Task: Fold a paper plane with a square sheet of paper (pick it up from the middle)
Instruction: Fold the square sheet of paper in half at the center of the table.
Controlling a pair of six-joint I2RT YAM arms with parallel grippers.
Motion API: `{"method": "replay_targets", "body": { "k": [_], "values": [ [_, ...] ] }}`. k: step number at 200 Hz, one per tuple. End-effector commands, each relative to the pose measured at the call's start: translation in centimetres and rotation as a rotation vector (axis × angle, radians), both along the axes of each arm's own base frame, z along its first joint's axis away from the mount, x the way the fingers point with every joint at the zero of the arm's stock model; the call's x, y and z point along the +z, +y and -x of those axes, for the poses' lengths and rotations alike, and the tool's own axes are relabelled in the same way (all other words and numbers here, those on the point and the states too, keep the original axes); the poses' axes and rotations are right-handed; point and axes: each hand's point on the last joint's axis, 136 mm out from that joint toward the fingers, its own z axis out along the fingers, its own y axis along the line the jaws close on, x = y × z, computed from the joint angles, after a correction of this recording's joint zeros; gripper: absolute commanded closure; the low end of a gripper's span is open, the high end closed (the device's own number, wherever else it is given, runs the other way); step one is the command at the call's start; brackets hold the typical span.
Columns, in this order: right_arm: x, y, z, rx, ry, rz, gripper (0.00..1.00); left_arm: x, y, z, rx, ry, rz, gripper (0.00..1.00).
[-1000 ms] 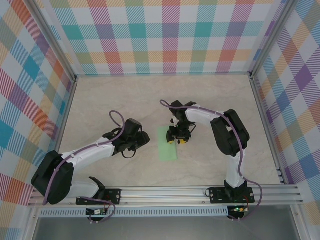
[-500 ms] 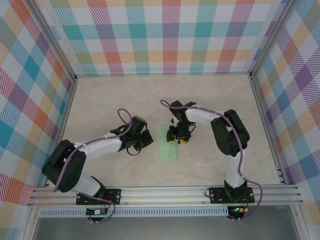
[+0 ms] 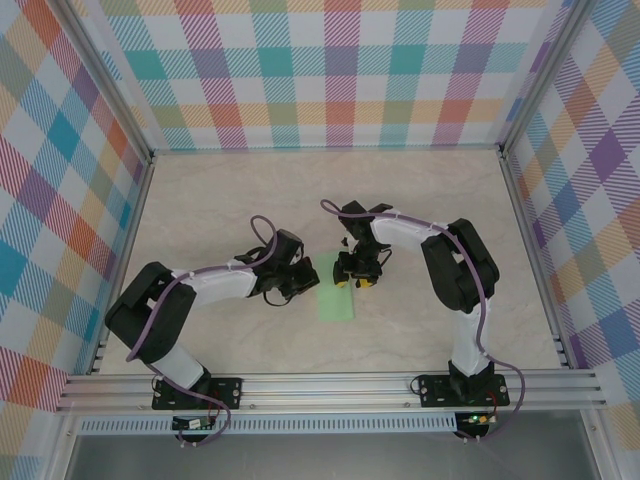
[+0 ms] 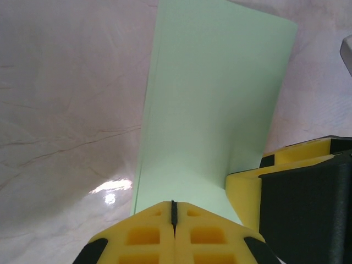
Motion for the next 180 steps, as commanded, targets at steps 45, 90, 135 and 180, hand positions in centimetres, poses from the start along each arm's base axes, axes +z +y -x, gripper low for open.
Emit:
{"method": "replay_targets", "body": {
  "k": [45, 90, 135, 180],
  "values": [
    [-5.3, -3.8, 2.3, -0.003, 0.081, 0.189, 0.44, 0.2, -2.2, -0.8, -0.036, -0.007, 0.049, 1.0],
    [-5.3, -3.6, 2.3, -0.009, 0.085, 0.181, 0.44, 0.4, -1.6, -0.8, -0.023, -0.021, 0.023, 1.0],
    [-5.3, -3.7, 2.3, -0.009, 0.088, 0.191, 0.44, 0.1, -1.7, -0.7, -0.028, -0.008, 0.022, 1.0],
    [-5.6, -3.9, 2.4, -0.009, 0.093, 0.2, 0.44, 0.0, -1.8, -0.8, -0.033, -0.006, 0.023, 1.0]
  ]
}}
